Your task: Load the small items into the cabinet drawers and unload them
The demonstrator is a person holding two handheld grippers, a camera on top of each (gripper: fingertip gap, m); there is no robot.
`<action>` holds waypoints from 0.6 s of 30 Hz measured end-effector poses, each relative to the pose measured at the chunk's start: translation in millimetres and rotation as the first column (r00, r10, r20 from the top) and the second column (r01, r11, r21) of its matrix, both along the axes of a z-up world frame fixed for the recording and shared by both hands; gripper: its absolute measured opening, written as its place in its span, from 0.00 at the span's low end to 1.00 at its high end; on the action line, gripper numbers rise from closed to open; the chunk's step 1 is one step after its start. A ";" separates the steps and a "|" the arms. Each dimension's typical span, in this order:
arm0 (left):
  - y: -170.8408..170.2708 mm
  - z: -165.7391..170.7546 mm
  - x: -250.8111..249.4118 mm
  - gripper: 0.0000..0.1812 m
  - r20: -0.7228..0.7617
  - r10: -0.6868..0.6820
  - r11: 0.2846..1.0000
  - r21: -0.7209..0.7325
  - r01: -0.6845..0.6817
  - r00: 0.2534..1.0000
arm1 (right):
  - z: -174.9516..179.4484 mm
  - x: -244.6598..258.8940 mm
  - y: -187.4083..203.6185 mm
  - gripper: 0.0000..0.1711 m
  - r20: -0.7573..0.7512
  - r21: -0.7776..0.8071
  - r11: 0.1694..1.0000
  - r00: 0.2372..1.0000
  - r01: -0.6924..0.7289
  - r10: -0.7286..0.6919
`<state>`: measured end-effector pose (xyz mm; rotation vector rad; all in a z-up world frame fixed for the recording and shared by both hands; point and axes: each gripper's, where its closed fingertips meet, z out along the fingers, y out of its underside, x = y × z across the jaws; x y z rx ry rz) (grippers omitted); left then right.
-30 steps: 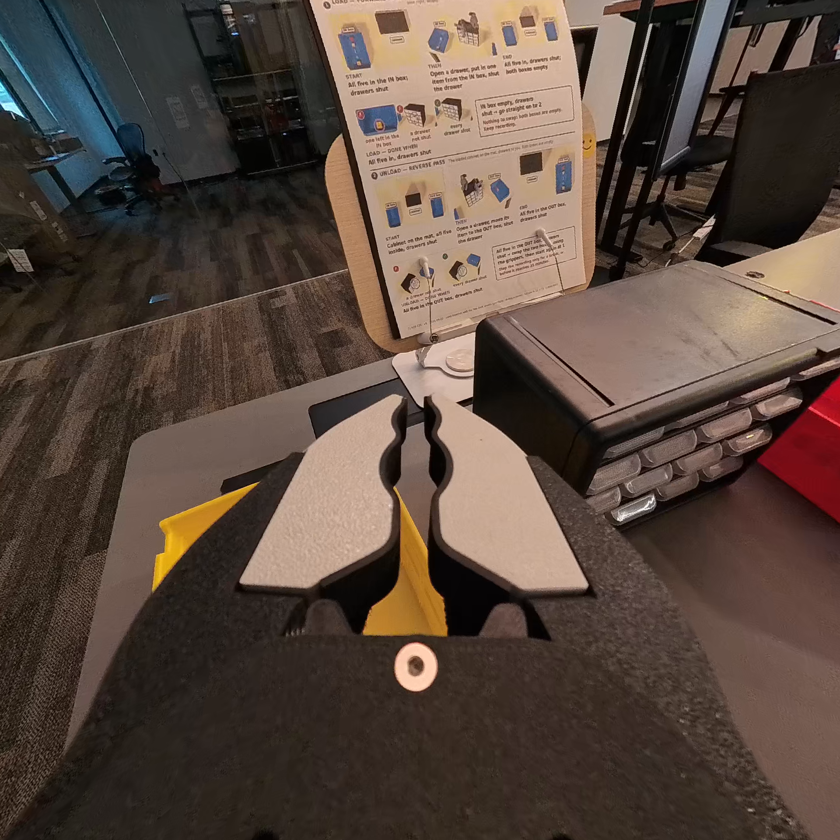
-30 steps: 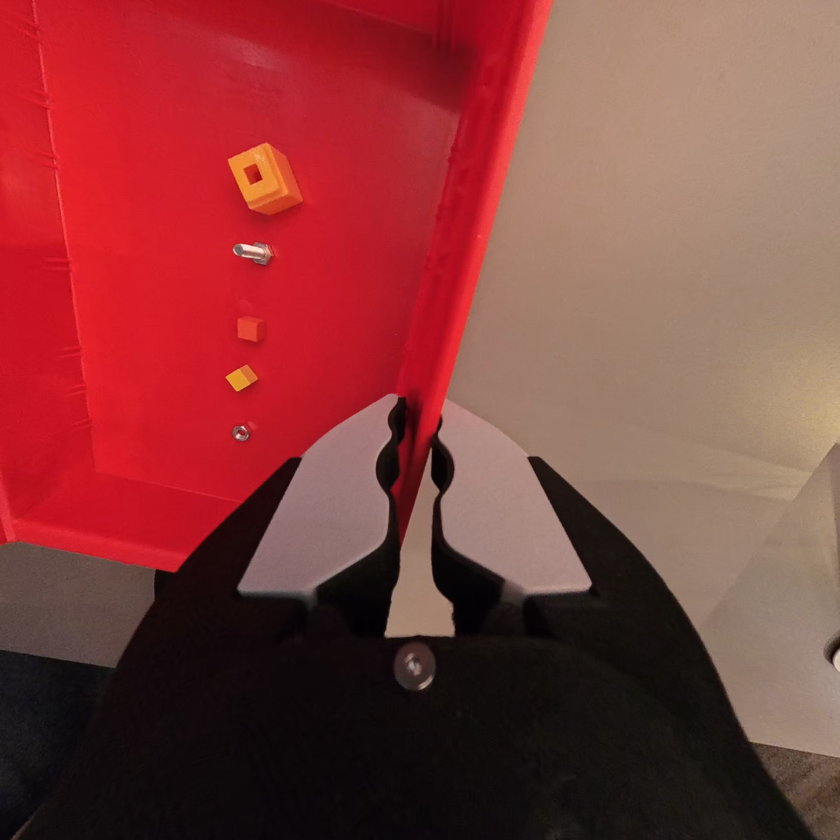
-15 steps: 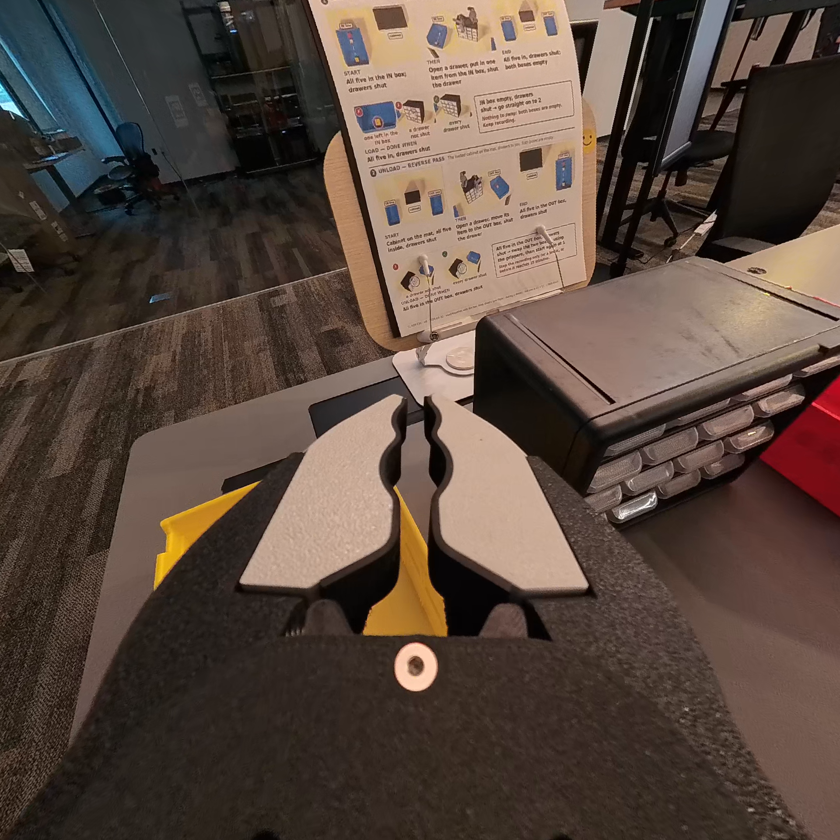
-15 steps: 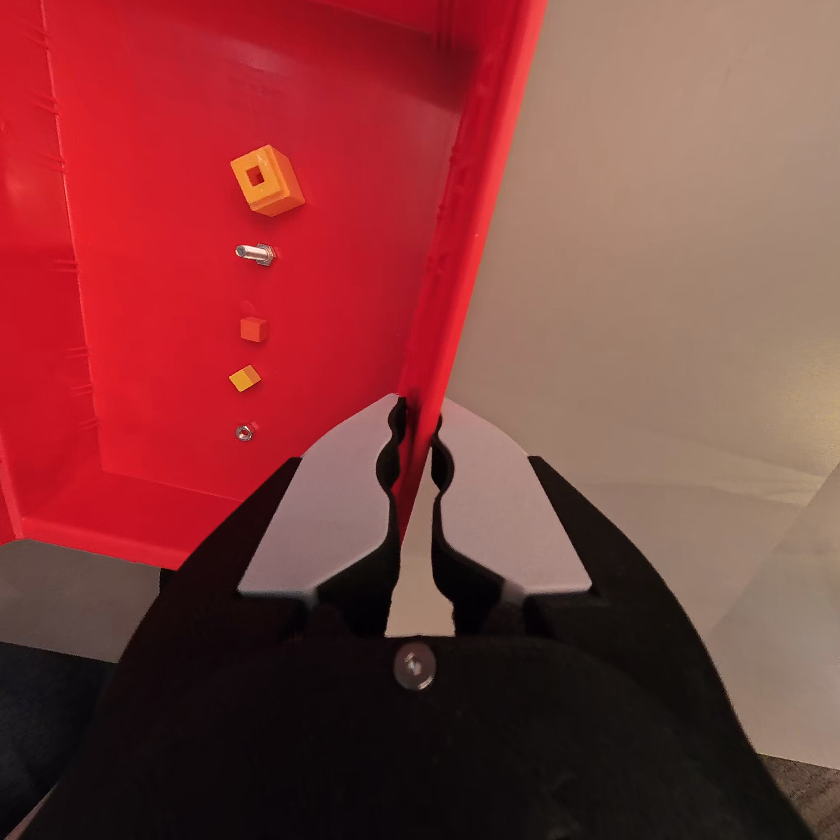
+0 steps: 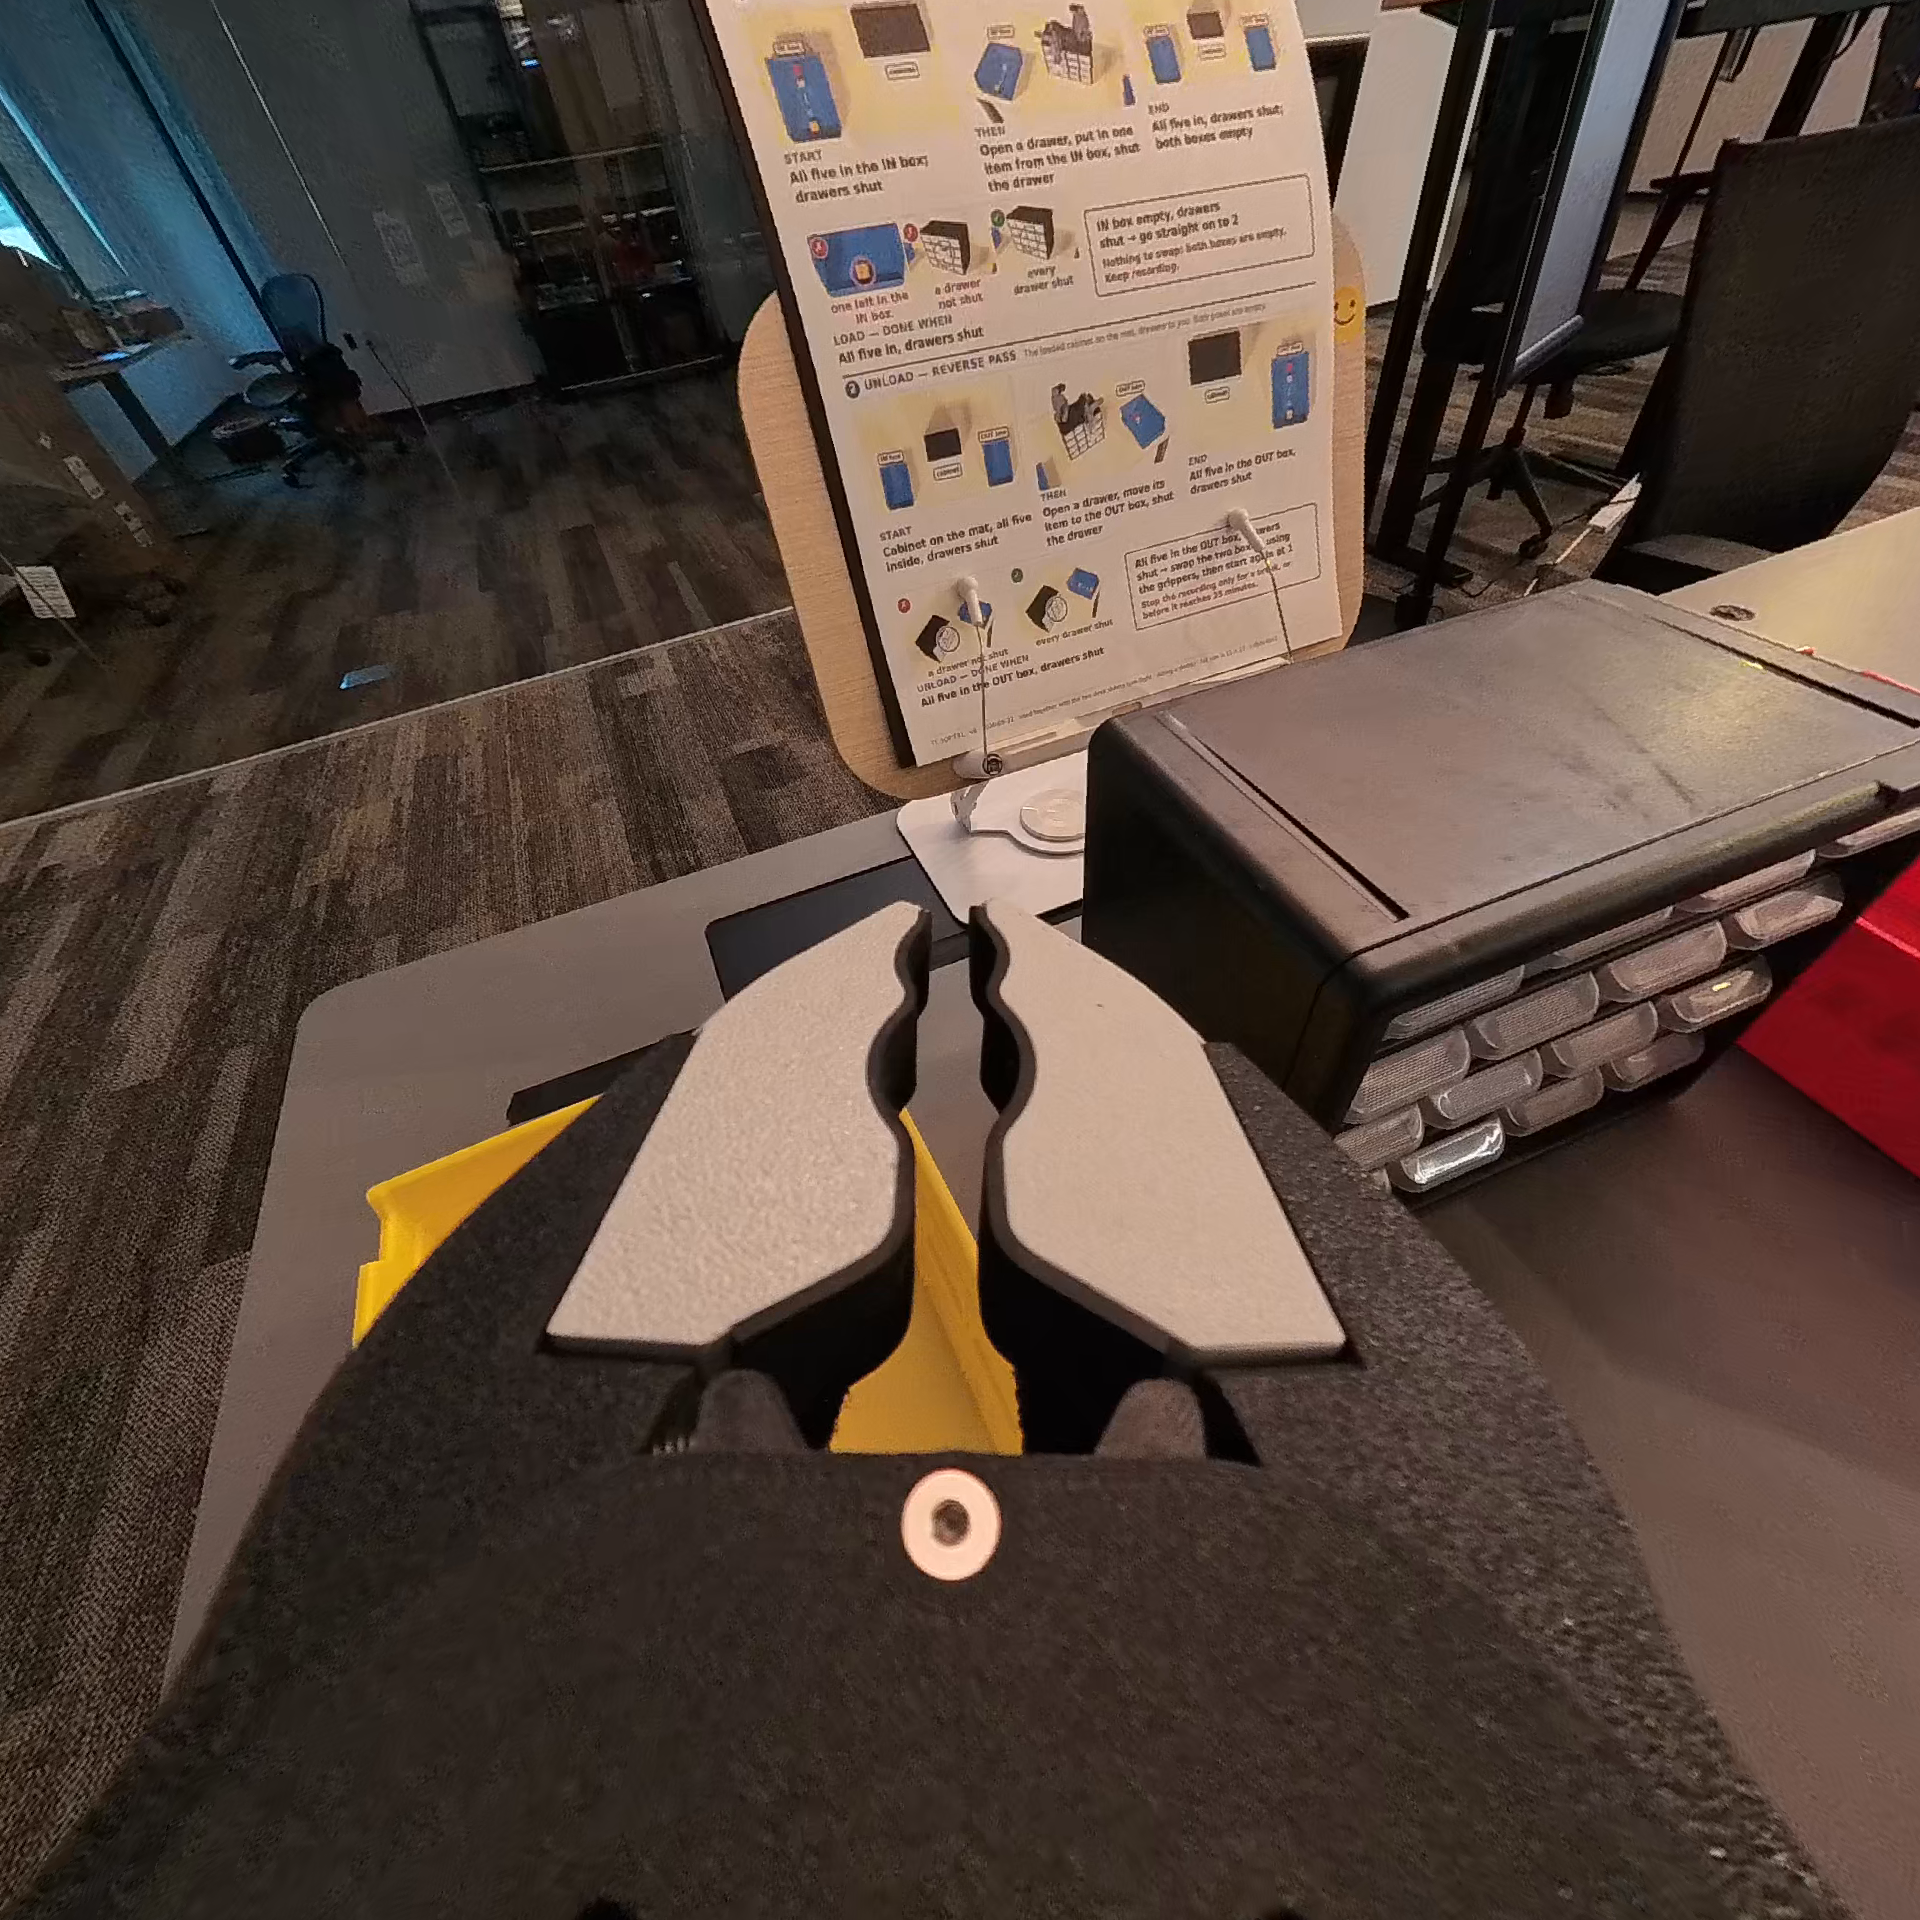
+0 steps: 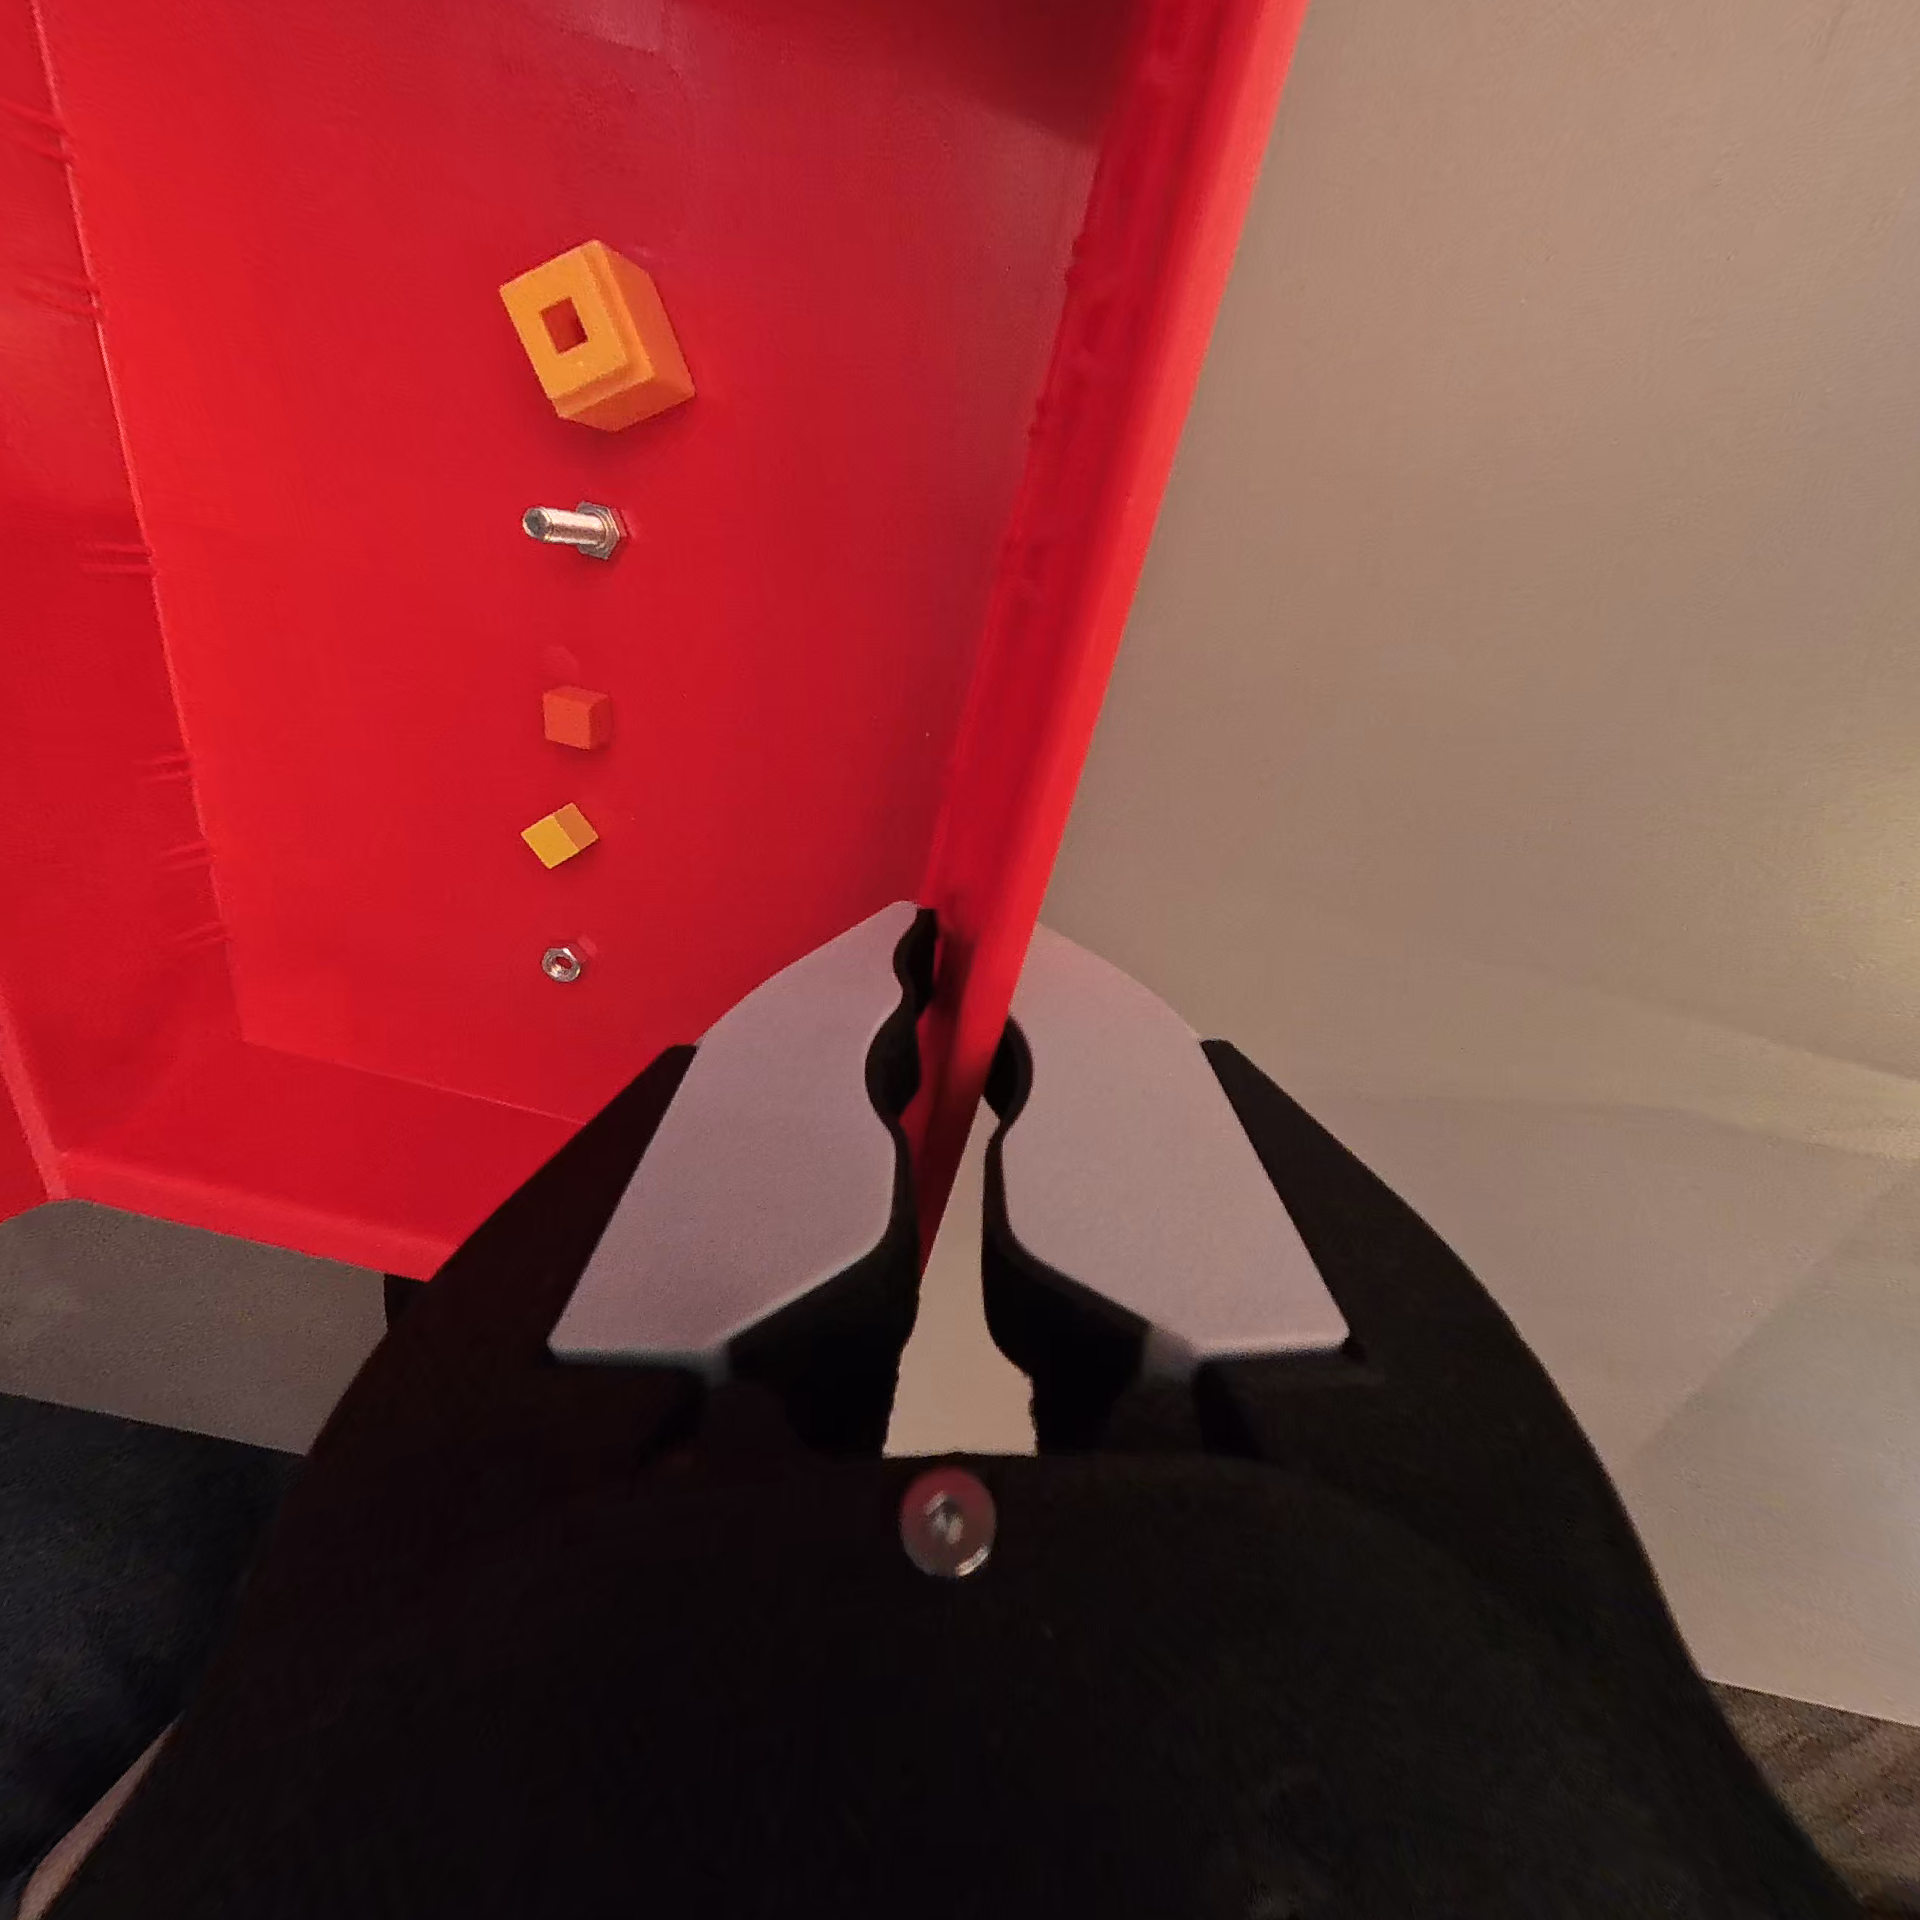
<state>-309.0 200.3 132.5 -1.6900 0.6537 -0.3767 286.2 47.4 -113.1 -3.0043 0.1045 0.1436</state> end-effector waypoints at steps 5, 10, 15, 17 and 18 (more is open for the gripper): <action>0.6 -1.9 0.6 0.03 -0.007 0.000 1.000 -0.008 0.000 1.000 | -0.1 -0.2 -0.3 0.04 -0.008 0.000 1.000 1.000 0.009 -0.009; 1.5 -9.8 0.0 0.04 -0.060 0.028 0.999 -0.033 -0.030 0.998 | 7.5 4.9 -0.8 0.09 0.003 0.022 0.998 0.998 0.066 -0.066; -7.3 -11.3 9.1 0.11 -0.136 0.045 0.999 -0.016 -0.048 0.990 | 52.3 11.3 3.0 0.11 0.085 0.193 0.975 0.988 0.109 -0.127; -15.9 -10.9 18.2 0.14 -0.149 0.014 1.000 -0.015 -0.017 0.989 | 77.0 5.9 5.9 0.11 0.118 0.285 0.955 0.985 0.087 -0.125; -20.7 -11.0 22.4 0.14 -0.159 -0.002 1.000 -0.014 0.000 0.987 | 89.0 -0.1 7.5 0.11 0.130 0.327 0.943 0.985 0.062 -0.110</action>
